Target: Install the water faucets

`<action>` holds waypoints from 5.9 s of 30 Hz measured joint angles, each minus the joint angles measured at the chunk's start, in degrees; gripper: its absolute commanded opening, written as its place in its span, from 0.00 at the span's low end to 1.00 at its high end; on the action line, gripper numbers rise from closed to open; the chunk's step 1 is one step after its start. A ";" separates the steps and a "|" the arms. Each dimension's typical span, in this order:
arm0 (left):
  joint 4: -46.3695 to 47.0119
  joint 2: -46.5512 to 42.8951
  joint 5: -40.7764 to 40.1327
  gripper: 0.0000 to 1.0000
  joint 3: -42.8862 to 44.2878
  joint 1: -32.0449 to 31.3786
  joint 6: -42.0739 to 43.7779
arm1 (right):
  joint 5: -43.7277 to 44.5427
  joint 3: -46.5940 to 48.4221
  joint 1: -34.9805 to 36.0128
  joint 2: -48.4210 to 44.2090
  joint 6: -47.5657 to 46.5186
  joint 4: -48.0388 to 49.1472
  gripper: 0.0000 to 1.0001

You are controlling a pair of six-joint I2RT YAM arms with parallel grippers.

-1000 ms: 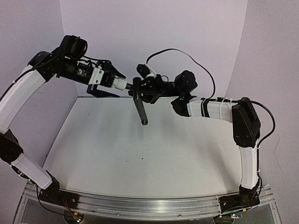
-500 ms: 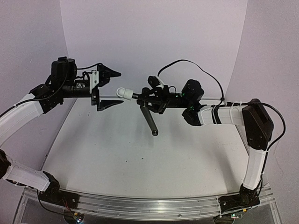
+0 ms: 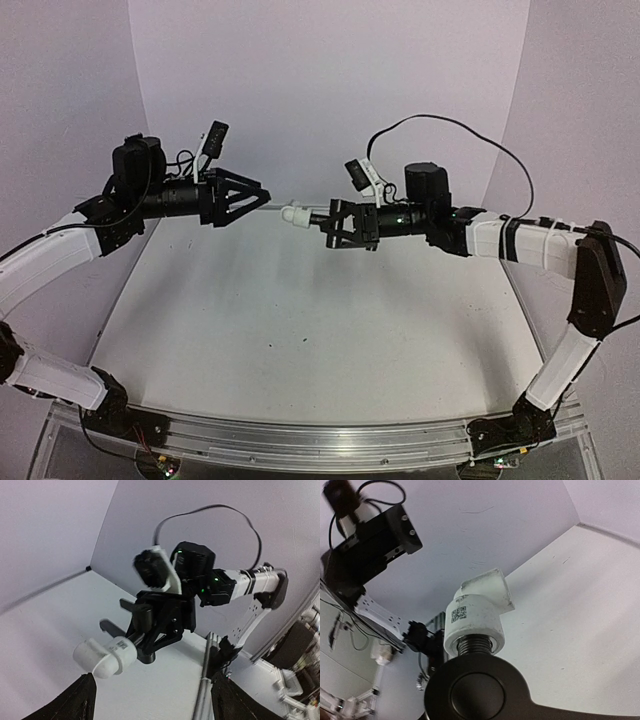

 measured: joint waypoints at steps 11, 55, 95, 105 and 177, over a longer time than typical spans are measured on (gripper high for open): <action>5.10 9.12 -1.85 0.99 1.16 -0.26 -50.92 | 9.57 -0.76 1.23 -9.40 -33.04 -8.89 0.00; 21.73 17.21 5.58 0.00 3.90 -8.03 -34.55 | -2.18 3.26 0.95 -6.96 -15.78 -6.29 0.00; -37.24 21.08 4.98 0.14 38.75 -7.46 99.45 | -21.13 12.98 0.08 4.58 33.04 11.20 0.00; -18.90 12.49 1.75 1.00 19.47 -10.22 86.74 | -17.49 13.28 1.43 4.68 30.77 9.59 0.00; 15.56 19.81 8.50 0.00 2.29 -9.11 -11.99 | 3.46 -6.52 0.61 -11.95 -17.42 -8.67 0.00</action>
